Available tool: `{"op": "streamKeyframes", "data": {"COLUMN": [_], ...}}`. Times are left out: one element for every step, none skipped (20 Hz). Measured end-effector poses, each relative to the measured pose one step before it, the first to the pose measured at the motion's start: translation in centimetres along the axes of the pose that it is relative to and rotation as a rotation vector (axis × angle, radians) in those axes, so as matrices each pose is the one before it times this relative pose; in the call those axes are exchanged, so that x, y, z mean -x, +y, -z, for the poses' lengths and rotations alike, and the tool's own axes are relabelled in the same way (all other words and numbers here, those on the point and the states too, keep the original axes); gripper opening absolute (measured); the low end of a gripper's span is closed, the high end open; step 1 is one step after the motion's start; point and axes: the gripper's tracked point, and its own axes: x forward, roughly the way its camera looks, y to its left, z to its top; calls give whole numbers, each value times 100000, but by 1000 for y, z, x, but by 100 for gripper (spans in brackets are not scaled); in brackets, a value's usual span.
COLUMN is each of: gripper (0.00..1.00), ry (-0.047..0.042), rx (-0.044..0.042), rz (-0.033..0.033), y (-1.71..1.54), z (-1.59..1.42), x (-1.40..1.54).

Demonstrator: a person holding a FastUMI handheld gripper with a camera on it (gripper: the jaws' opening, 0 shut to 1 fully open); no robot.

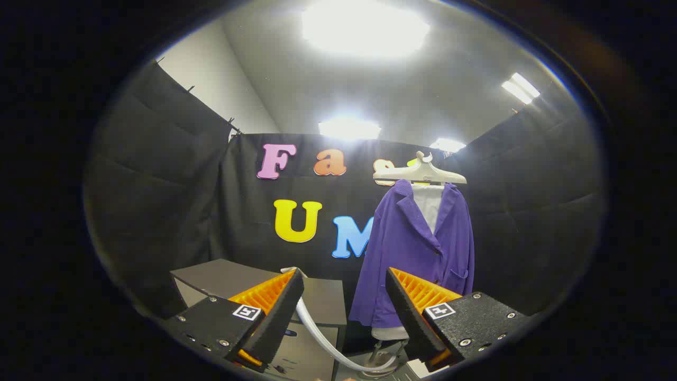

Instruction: Iron the clothes twice with a garment steamer, once on the left side and once on the right side.

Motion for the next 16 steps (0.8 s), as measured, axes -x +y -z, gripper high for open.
{"op": "streamKeyframes", "data": {"gripper": [96, 96, 96, 96, 96, 96, 96, 96, 96, 96, 96, 96, 96, 96, 96, 96], "ry": [268, 7, 593, 699, -175, -48, 634, 788, 557, 747, 826, 565, 296, 528, 683, 250], "rx": [314, 182, -128, -541, -830, -810, -327, 480, 1260, 1598, 1304, 608, 17, -173, 104, 537], "rz": [-500, -190, -456, -831, -873, -1450, -1797, -1693, -1262, -842, -773, -1239, -1736, -2059, -2263, -1886], "y": [-72, -260, -214, -121, -20, 202, 204, 34, -82, -122, -80, 35, 115, 30, 85, 96], "z": [42, -92, -70, 62, -216, -245, 36, 0, 24, 80, 135, 124, 81, 116, 161, 300], "x": [-123, -198, -146, -31, 51, -86, -142, -79, -29, -16, 61, 145, 67, 30, 128, 354]}}
